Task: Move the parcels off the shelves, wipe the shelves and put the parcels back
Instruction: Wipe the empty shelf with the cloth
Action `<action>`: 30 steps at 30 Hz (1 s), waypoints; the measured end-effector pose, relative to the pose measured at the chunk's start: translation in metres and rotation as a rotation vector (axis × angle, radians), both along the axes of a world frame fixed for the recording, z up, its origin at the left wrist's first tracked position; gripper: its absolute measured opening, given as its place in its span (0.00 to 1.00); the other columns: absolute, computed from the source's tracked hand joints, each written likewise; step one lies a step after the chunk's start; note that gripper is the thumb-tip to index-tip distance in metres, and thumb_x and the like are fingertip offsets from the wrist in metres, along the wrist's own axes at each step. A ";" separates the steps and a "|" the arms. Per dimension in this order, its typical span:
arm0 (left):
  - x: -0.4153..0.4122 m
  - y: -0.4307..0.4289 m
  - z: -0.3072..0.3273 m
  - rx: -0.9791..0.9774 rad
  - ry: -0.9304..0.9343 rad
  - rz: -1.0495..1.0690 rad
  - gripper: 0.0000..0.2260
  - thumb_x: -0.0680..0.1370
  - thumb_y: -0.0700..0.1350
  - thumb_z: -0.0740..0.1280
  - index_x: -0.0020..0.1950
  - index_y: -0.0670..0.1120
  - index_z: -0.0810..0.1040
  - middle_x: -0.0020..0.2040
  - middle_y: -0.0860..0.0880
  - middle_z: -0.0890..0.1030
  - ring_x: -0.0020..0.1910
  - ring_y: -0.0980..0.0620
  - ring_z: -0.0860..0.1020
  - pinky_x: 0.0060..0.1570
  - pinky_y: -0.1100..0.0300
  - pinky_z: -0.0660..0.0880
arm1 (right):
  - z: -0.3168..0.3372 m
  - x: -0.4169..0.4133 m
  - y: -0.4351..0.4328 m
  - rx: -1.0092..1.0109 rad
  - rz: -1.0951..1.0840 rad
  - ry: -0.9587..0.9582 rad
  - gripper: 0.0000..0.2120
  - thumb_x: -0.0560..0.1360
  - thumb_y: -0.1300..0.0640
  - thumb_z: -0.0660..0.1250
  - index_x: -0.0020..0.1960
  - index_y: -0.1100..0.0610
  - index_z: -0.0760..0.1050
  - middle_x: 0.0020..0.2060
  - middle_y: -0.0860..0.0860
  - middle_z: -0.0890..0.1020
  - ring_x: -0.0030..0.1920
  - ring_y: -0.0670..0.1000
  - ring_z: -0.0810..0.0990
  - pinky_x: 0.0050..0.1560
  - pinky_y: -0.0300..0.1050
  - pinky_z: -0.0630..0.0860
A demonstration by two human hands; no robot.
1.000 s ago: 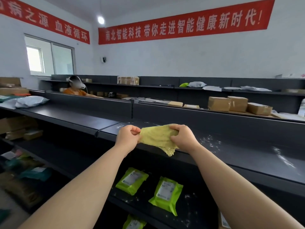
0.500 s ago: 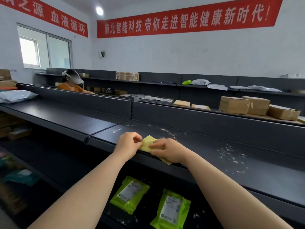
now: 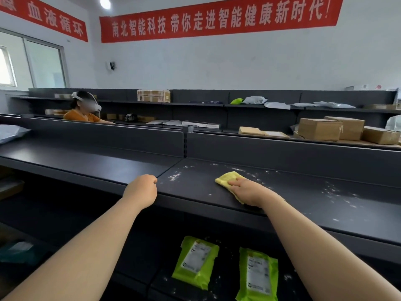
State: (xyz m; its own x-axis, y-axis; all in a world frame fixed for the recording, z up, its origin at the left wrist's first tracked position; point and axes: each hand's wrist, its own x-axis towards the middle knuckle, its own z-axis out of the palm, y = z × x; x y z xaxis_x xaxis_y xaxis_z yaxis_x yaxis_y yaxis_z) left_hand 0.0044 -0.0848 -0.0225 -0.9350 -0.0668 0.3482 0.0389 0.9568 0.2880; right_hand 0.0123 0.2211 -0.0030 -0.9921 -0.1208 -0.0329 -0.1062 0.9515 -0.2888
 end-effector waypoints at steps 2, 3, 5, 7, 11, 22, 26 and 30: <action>-0.004 -0.015 -0.002 -0.009 0.006 -0.060 0.11 0.81 0.41 0.56 0.49 0.49 0.78 0.51 0.46 0.81 0.45 0.46 0.79 0.40 0.56 0.74 | -0.001 -0.007 -0.014 0.052 -0.044 0.009 0.21 0.83 0.51 0.47 0.74 0.49 0.63 0.75 0.52 0.61 0.74 0.56 0.60 0.72 0.54 0.57; -0.007 -0.022 -0.003 -0.014 0.017 -0.093 0.11 0.81 0.42 0.56 0.49 0.48 0.78 0.51 0.47 0.81 0.44 0.48 0.79 0.40 0.57 0.74 | -0.002 -0.010 -0.022 0.061 -0.065 0.009 0.21 0.82 0.52 0.47 0.74 0.50 0.63 0.75 0.52 0.61 0.74 0.57 0.60 0.72 0.54 0.57; -0.011 -0.032 -0.005 -0.008 0.037 -0.147 0.13 0.81 0.43 0.56 0.55 0.48 0.80 0.54 0.50 0.81 0.47 0.50 0.78 0.41 0.59 0.73 | -0.004 -0.018 -0.037 0.072 -0.087 0.000 0.21 0.82 0.53 0.45 0.74 0.50 0.62 0.75 0.52 0.61 0.74 0.57 0.60 0.73 0.54 0.56; -0.016 -0.041 -0.006 0.019 0.058 -0.208 0.13 0.81 0.44 0.58 0.60 0.49 0.80 0.60 0.52 0.79 0.54 0.51 0.77 0.48 0.61 0.73 | -0.006 -0.026 -0.054 0.078 -0.101 0.001 0.22 0.82 0.53 0.45 0.74 0.50 0.61 0.74 0.52 0.62 0.74 0.57 0.60 0.73 0.55 0.57; -0.020 -0.055 -0.007 0.093 0.078 -0.311 0.13 0.81 0.44 0.60 0.62 0.47 0.78 0.62 0.52 0.78 0.59 0.51 0.76 0.58 0.59 0.72 | -0.007 -0.037 -0.089 0.052 -0.120 0.005 0.22 0.82 0.54 0.46 0.76 0.48 0.59 0.76 0.52 0.58 0.75 0.57 0.58 0.74 0.55 0.56; -0.032 -0.079 -0.013 0.165 0.079 -0.367 0.14 0.81 0.41 0.57 0.62 0.48 0.78 0.61 0.52 0.79 0.60 0.53 0.75 0.58 0.61 0.71 | -0.003 -0.072 -0.169 -0.009 -0.066 -0.019 0.25 0.80 0.60 0.47 0.77 0.51 0.57 0.77 0.52 0.54 0.76 0.57 0.55 0.75 0.55 0.55; -0.035 -0.083 -0.014 0.208 0.096 -0.394 0.13 0.81 0.40 0.59 0.62 0.47 0.79 0.60 0.51 0.79 0.59 0.53 0.76 0.55 0.65 0.68 | 0.000 -0.076 -0.179 -0.070 -0.007 -0.021 0.28 0.78 0.63 0.48 0.75 0.44 0.59 0.77 0.48 0.54 0.76 0.55 0.53 0.75 0.52 0.53; -0.035 -0.085 -0.015 0.257 0.093 -0.390 0.13 0.80 0.38 0.59 0.61 0.47 0.79 0.59 0.51 0.79 0.59 0.54 0.75 0.54 0.66 0.67 | -0.003 -0.071 -0.182 -0.237 -0.008 -0.053 0.32 0.74 0.67 0.51 0.69 0.38 0.69 0.74 0.50 0.63 0.61 0.52 0.68 0.60 0.46 0.67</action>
